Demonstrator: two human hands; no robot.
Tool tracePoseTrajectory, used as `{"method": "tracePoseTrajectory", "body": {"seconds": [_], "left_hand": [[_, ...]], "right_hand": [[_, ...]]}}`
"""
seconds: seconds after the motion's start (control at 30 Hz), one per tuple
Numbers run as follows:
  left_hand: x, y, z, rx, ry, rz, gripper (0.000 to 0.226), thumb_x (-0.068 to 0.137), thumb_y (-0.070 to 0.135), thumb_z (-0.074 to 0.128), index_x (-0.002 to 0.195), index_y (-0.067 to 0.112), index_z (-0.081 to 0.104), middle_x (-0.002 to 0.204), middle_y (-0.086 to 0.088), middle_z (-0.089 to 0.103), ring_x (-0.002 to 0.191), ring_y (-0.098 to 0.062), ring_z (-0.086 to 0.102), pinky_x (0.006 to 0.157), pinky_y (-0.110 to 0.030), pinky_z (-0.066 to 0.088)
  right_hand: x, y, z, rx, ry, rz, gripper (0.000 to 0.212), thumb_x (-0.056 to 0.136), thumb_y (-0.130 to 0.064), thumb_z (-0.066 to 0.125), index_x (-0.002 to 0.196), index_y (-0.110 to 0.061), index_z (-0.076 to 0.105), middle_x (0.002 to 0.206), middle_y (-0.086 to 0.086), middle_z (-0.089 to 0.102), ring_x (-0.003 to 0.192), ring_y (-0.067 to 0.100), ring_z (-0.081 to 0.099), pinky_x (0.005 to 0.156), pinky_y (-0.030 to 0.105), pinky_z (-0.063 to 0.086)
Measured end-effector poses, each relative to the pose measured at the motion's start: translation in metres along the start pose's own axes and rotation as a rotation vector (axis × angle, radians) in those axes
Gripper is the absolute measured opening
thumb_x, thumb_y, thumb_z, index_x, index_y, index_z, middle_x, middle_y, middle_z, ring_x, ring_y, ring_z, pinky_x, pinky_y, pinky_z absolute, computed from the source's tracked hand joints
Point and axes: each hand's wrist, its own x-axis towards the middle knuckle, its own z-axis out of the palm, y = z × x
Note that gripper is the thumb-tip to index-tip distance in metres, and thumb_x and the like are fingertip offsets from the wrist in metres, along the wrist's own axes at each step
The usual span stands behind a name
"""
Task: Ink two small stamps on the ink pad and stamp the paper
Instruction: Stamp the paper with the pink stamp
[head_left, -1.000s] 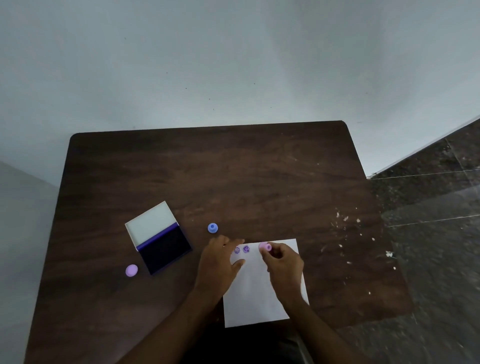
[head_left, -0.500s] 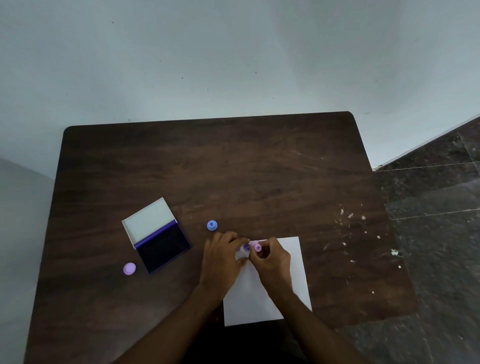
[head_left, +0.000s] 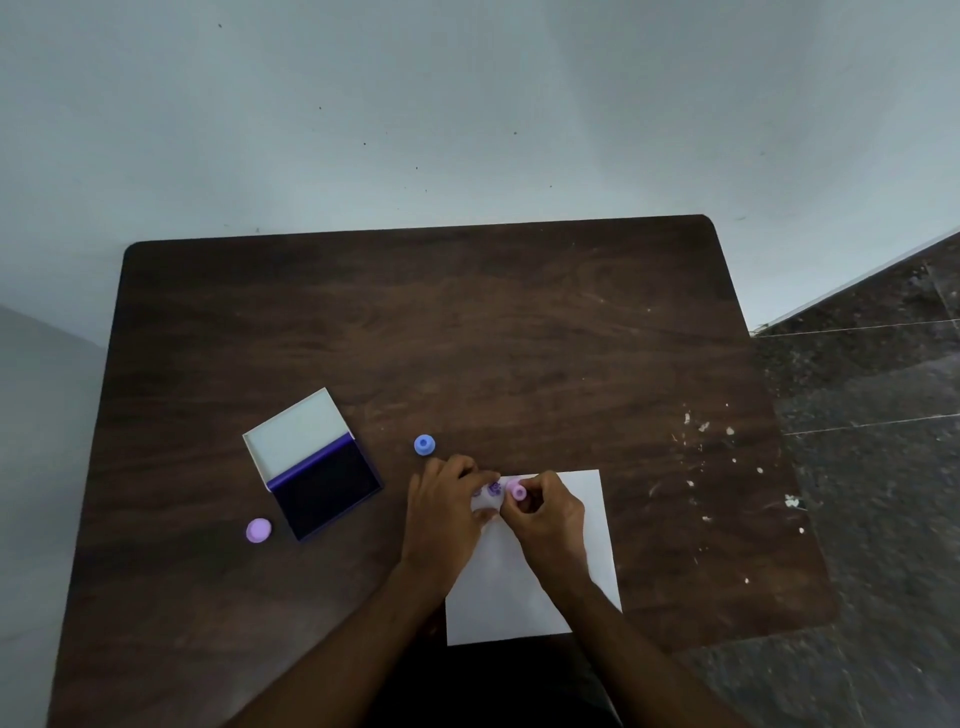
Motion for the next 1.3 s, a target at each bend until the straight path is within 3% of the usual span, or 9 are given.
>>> {"method": "tracePoseTrajectory", "body": {"seconds": [0.23,0.47,0.8,0.97,1.3], "left_hand": [[-0.001,0.001,0.000,0.003,0.003,-0.014,0.043,0.073,0.046,0.077,0.112,0.031,0.067,0.118,0.007,0.063,0.106,-0.012,0.053,0.092,-0.026,0.035],[-0.001,0.003,-0.003,-0.004,0.006,-0.023,0.042,0.069,0.043,0.081,0.108,0.032,0.069,0.112,0.007,0.066,0.101,-0.013,0.055,0.087,-0.024,0.030],[-0.001,0.003,-0.002,-0.016,0.000,-0.033,0.043,0.071,0.045,0.080,0.110,0.032,0.068,0.115,0.006,0.064,0.104,-0.014,0.054,0.090,-0.027,0.035],[-0.001,0.003,-0.001,-0.025,0.015,-0.039,0.042,0.072,0.045,0.079,0.110,0.030,0.068,0.116,0.006,0.065,0.105,-0.015,0.055,0.092,-0.027,0.034],[-0.002,0.003,0.001,-0.002,0.021,-0.055,0.046,0.065,0.044,0.084,0.105,0.026,0.070,0.110,0.001,0.069,0.100,-0.019,0.060,0.089,-0.031,0.042]], "right_hand": [[0.000,-0.006,-0.001,-0.012,0.009,-0.017,0.020,0.082,-0.043,0.068,0.089,-0.034,0.051,0.087,-0.017,0.055,0.067,0.001,0.052,0.055,0.002,0.036],[-0.001,-0.008,-0.003,-0.024,0.028,-0.023,0.022,0.082,-0.040,0.070,0.085,-0.031,0.051,0.085,-0.013,0.057,0.065,0.001,0.051,0.058,0.002,0.033],[0.000,-0.011,-0.002,-0.035,0.021,-0.021,0.029,0.082,-0.042,0.069,0.068,-0.044,0.043,0.080,-0.019,0.053,0.064,0.000,0.050,0.056,0.002,0.032],[0.001,-0.013,-0.003,-0.032,0.007,0.010,0.022,0.081,-0.043,0.070,0.078,-0.036,0.050,0.085,-0.013,0.058,0.066,0.001,0.051,0.060,0.004,0.034],[0.012,-0.024,-0.007,-0.152,-0.081,0.115,0.030,0.080,-0.045,0.070,0.090,-0.020,0.057,0.089,-0.004,0.063,0.069,0.008,0.053,0.058,0.011,0.035]]}}
